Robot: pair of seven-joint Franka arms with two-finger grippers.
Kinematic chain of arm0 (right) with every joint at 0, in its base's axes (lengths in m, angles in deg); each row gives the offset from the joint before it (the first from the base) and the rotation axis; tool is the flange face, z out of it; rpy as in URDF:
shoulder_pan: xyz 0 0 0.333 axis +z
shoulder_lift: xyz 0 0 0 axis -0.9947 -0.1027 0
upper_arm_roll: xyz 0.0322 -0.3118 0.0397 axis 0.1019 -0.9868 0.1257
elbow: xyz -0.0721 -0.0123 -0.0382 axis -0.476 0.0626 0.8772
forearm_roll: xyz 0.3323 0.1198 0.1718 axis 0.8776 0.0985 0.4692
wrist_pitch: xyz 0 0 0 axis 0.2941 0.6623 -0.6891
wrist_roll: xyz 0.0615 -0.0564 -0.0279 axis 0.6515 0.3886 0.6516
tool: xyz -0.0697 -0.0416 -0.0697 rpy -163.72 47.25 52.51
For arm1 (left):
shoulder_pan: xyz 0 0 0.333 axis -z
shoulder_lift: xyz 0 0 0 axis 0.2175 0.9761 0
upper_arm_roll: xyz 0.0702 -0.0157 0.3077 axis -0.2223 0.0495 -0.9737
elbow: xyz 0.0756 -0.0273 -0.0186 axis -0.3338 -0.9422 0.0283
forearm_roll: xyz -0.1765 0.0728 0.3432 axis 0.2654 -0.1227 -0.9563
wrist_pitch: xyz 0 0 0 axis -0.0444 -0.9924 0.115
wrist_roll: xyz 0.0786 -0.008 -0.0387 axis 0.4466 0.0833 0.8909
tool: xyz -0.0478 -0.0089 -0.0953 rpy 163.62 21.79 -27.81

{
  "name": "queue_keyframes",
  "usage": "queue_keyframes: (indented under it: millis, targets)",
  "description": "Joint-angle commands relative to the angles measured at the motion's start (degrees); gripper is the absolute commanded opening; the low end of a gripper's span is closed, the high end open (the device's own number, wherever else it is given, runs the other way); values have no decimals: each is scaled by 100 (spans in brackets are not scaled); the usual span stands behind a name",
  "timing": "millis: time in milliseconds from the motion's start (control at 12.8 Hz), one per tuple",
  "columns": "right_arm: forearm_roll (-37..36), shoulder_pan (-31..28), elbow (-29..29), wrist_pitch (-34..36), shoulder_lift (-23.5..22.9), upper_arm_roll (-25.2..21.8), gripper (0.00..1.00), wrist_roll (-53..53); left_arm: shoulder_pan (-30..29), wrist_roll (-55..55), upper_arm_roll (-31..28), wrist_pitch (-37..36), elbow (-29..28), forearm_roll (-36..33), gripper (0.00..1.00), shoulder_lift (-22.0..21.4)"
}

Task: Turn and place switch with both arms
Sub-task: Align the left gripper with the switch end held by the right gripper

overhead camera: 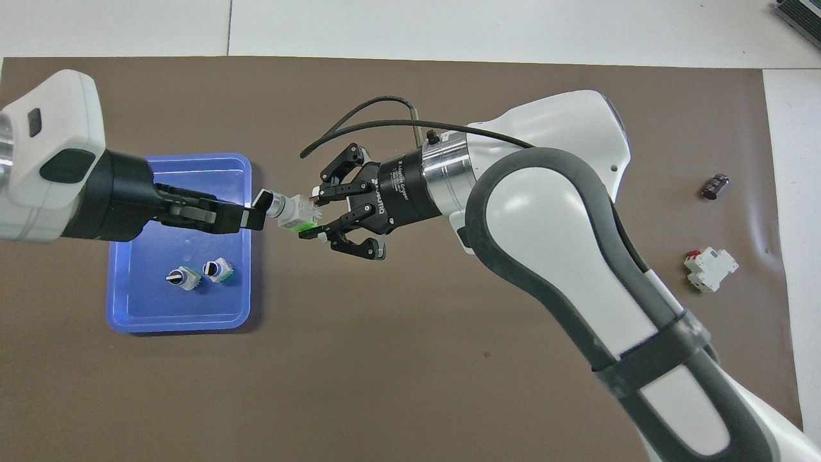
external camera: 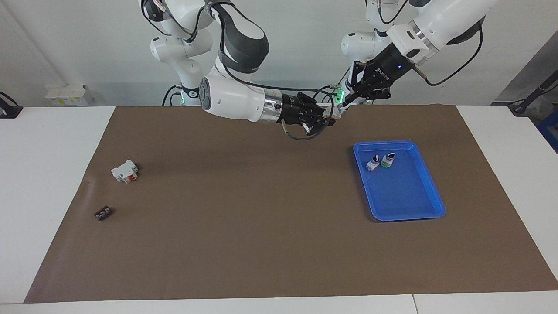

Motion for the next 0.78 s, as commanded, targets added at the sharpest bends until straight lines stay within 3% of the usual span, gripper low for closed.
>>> queue_keyframes:
  millis: [0,469,548,626,704]
  targets:
    - [51,4,-196,18,150,30,0,157,-38,-361,-53,338,-191,75,16,-112]
    - [42,4,-196,18,150,30,0,166,-38,-537,-106,576,-156,92,15,-42]
    - [42,4,-196,18,150,30,0,166,-64,-546,-106,585,-156,92,18,-7]
    - [42,4,-196,18,150,30,0,166,-82,-625,-106,585,-164,101,31,28]
    - [42,4,-196,18,150,30,0,166,-82,-678,-106,515,-173,110,34,20]
